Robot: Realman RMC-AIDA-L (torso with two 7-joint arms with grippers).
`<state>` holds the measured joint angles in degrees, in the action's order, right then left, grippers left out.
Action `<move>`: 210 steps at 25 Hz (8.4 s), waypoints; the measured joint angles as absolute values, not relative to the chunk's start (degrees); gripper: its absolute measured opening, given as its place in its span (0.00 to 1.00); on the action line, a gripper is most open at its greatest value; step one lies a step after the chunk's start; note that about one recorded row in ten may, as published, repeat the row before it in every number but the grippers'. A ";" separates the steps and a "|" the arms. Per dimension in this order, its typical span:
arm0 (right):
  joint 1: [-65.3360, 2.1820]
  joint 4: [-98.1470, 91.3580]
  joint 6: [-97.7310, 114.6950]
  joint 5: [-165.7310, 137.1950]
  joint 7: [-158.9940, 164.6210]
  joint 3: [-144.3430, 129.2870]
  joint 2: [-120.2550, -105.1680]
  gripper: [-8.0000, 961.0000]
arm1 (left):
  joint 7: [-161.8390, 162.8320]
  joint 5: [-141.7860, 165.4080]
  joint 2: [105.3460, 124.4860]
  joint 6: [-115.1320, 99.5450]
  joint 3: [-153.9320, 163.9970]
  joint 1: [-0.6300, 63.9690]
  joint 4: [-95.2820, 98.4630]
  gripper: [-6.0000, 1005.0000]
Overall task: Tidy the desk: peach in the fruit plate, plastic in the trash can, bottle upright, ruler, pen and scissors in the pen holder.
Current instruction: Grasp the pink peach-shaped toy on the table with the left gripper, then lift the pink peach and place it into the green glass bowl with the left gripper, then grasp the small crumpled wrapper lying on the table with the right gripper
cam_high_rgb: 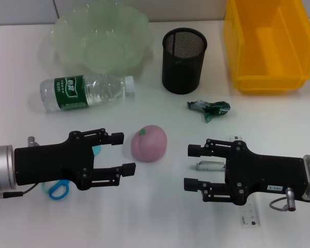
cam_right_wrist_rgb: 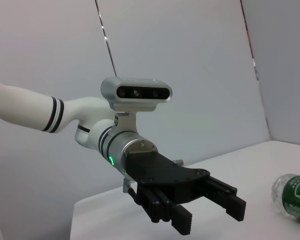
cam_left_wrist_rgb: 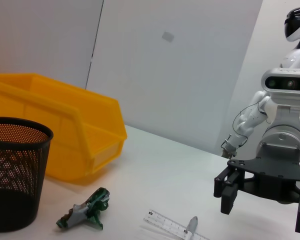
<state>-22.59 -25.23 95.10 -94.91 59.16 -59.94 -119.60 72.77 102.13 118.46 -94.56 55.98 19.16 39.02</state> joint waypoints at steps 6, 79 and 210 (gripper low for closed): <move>-22.77 -25.22 95.10 -94.92 59.15 -60.05 -119.62 0.76 | 72.77 102.13 118.48 -94.56 55.98 19.16 39.02 0.78; -19.64 -13.89 92.84 -87.45 48.60 -57.40 -119.53 0.74 | 80.33 100.95 119.09 -68.48 68.05 30.99 29.77 0.69; -38.19 -55.96 85.81 -134.33 115.40 -52.11 -118.01 0.74 | 68.38 89.20 116.33 -90.24 70.07 22.75 32.69 0.78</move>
